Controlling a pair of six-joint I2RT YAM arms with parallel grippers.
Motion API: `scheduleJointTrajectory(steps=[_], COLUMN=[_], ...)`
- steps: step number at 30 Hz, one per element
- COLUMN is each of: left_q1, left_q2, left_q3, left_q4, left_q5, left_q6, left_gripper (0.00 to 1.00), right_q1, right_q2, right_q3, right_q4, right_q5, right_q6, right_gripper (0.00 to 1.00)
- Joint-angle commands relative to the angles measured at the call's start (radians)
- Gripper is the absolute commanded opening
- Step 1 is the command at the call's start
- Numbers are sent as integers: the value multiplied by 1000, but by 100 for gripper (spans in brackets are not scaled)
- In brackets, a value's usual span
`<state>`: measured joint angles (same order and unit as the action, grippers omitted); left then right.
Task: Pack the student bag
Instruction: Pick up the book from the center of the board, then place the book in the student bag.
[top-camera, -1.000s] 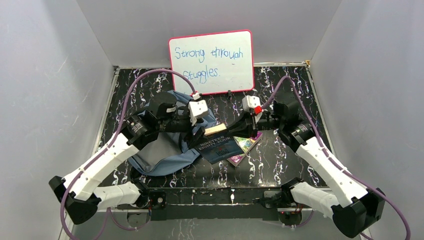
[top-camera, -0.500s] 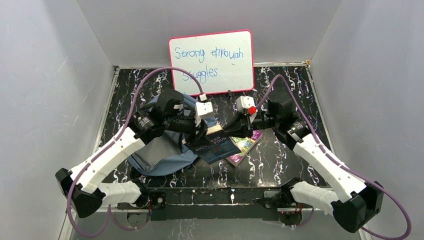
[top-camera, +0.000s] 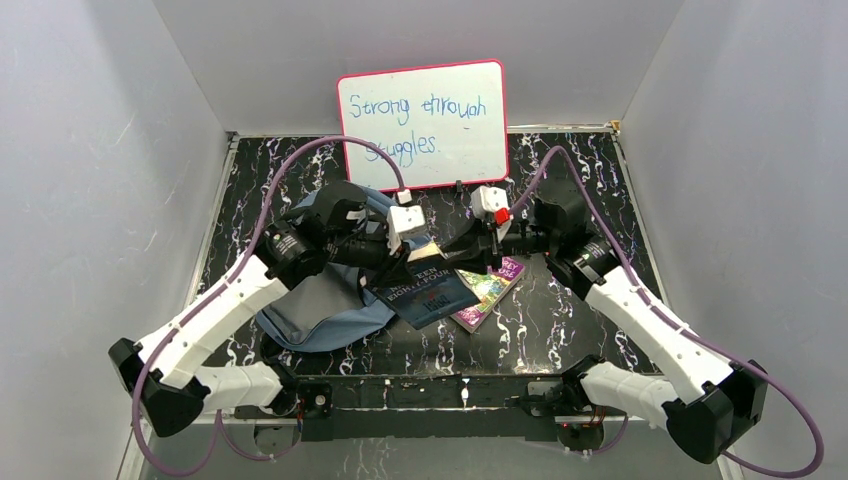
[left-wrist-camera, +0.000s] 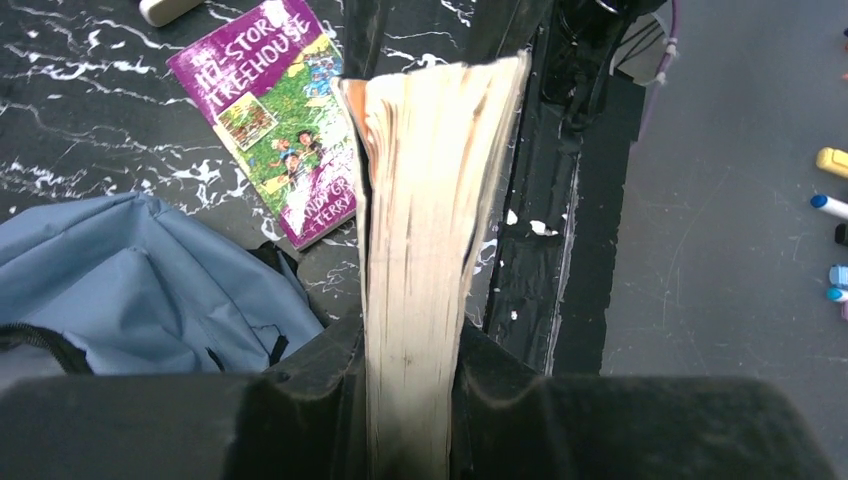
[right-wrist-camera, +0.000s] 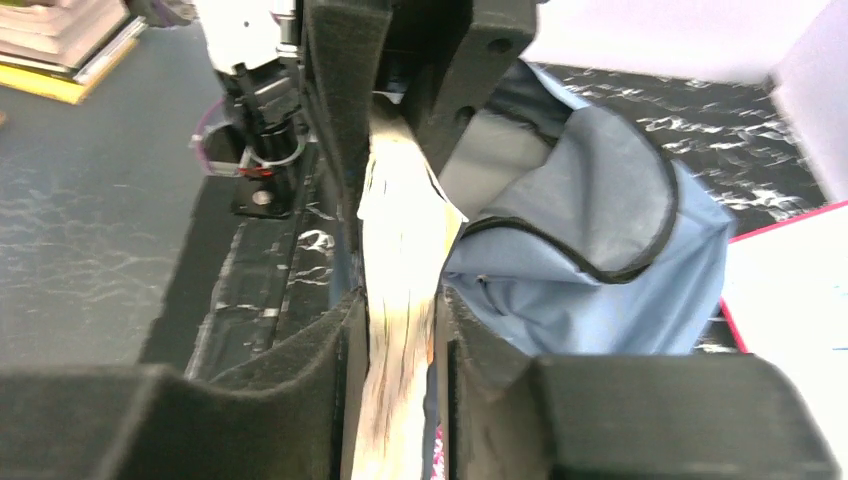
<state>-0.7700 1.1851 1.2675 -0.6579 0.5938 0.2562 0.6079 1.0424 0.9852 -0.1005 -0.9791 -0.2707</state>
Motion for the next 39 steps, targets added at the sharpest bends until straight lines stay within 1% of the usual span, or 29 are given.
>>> scheduleJointTrajectory(steps=[1,3,4,6,9,11,13,15,18,19,20,21,23,25,27,30,32,36,39], left_q1=[-5,-5,-5,-5,-4,-4,-4,-5,-5,-4,-4,-4,-3,-4,-3,-3,-3,-3,-3], left_q2=[-94,-152,-178,-238,-323,-378,-424,-465,-546,-578,-610,-638,-681,-682,-657,-606,-591,-598,-626], left_q3=[-24,-52,-61,-68,-56,-36,-1,33,45,34,29,24,27,45,71,79,48,-50,-115], left_q4=[52,105,125,146,129,92,23,-79,-260,-308,-329,-383,-483,-585,-678,-768,-773,-738,-691], left_q5=[-64,-174,-242,-406,-686,-798,-902,-1001,-1124,-1146,-1166,-1193,-1255,-1303,-1327,-1347,-1353,-1400,-1441], left_q6=[-91,-190,-237,-373,-570,-699,-849,-1021,-1292,-1346,-1382,-1422,-1505,-1568,-1603,-1633,-1625,-1606,-1589], left_gripper=[0,0,0,0,0,0,0,0,0,0,0,0,0,0,0,0,0,0,0], right_q1=[0,1,1,1,1,1,0,1,1,1,1,1,18,64,138,257,330,439,482], right_q2=[-64,-89,-104,-135,-185,-210,-214,-194,-106,-70,-32,1,56,115,189,313,401,603,773], right_q3=[-2,-21,-33,-59,-124,-164,-170,-133,-35,7,46,86,134,186,268,413,495,705,850], right_q4=[191,204,214,228,255,238,172,71,-99,-139,-177,-206,-222,-246,-292,-343,-357,-414,-456], right_q5=[81,121,156,244,498,619,706,781,816,808,796,789,784,838,907,988,1044,1002,993], right_q6=[87,112,139,209,449,571,638,681,684,680,673,676,683,671,641,596,564,480,435], right_gripper=[46,61,65,69,73,73,73,73,74,76,81,84,89,91,92,92,92,90,85])
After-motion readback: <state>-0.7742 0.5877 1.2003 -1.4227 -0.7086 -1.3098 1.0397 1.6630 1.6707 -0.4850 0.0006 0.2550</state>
